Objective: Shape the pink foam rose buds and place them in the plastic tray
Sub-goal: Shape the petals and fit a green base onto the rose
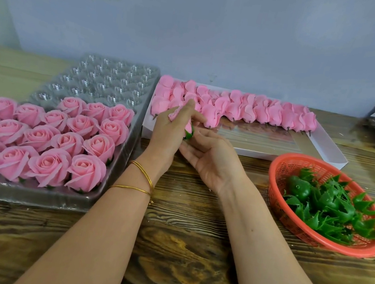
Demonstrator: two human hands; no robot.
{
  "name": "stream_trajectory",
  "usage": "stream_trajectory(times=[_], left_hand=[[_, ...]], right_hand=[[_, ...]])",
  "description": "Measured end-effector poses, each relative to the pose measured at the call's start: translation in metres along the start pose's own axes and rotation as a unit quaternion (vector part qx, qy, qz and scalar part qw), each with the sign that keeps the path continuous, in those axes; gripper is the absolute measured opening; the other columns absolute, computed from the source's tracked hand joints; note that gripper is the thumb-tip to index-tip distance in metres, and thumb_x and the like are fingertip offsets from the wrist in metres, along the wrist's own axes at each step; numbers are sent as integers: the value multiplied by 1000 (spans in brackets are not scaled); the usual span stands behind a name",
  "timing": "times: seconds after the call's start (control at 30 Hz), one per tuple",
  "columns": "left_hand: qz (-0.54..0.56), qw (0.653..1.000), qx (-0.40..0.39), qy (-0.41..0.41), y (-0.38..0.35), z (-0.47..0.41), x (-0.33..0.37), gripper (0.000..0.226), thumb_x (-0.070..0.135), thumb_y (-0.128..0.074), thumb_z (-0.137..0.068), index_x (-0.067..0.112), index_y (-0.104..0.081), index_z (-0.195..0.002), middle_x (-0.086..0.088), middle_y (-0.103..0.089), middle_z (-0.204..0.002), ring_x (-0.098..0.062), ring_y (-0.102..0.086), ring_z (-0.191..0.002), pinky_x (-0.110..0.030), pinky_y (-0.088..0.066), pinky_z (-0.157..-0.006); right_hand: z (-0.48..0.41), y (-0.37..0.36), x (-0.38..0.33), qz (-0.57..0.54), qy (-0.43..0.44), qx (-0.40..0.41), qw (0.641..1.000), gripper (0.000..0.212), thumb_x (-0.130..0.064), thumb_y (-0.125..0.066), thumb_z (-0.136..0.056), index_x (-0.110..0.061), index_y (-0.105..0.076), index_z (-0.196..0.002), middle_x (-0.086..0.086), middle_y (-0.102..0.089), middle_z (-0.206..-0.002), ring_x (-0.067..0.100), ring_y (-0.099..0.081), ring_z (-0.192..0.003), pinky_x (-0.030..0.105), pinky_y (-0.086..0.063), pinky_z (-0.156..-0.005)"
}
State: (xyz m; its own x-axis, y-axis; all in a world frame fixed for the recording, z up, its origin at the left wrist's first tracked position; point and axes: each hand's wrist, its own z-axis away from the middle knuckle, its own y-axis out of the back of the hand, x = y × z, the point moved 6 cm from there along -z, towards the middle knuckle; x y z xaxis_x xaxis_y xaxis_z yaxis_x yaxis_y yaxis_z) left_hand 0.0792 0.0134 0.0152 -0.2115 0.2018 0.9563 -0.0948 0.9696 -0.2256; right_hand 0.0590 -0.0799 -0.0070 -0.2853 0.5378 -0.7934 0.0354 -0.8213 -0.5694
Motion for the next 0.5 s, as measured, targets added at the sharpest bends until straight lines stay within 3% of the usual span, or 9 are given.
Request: stream_trajectory(times=[0.23,0.33,0.5], left_hand=[[-17,999,-25,18,1,-3,-5,34,36,-53,-96,20,-76,-77,4,-75,-89,-9,-69,-88,-22,-49,-75],[-22,999,-36,23,1,-4,-6,30,37,-54,-95,21,-77,-86,9,-75,-92,-7,-68,-93,-17,-49,-71],[-27,999,-37,26,2,-5,-8,27,39,-53,-95,28,-78,-91,14,-73,-87,0,-64,-85,-13,-47,-61]], right_hand=[[2,-1,2,10,-21,-29,999,22,4,-47,-96,-6,-66,-97,4,-71,-81,12,-66,-73,23,-56,-78],[2,0,3,25,-30,-40,998,25,3,-48,-95,-10,-69,-98,2,-71,-83,10,-65,-75,24,-54,-79],[1,1,3,22,-30,-44,998,27,5,-51,-93,-13,-70,-98,1,-72,-85,11,-64,-80,23,-54,-79]])
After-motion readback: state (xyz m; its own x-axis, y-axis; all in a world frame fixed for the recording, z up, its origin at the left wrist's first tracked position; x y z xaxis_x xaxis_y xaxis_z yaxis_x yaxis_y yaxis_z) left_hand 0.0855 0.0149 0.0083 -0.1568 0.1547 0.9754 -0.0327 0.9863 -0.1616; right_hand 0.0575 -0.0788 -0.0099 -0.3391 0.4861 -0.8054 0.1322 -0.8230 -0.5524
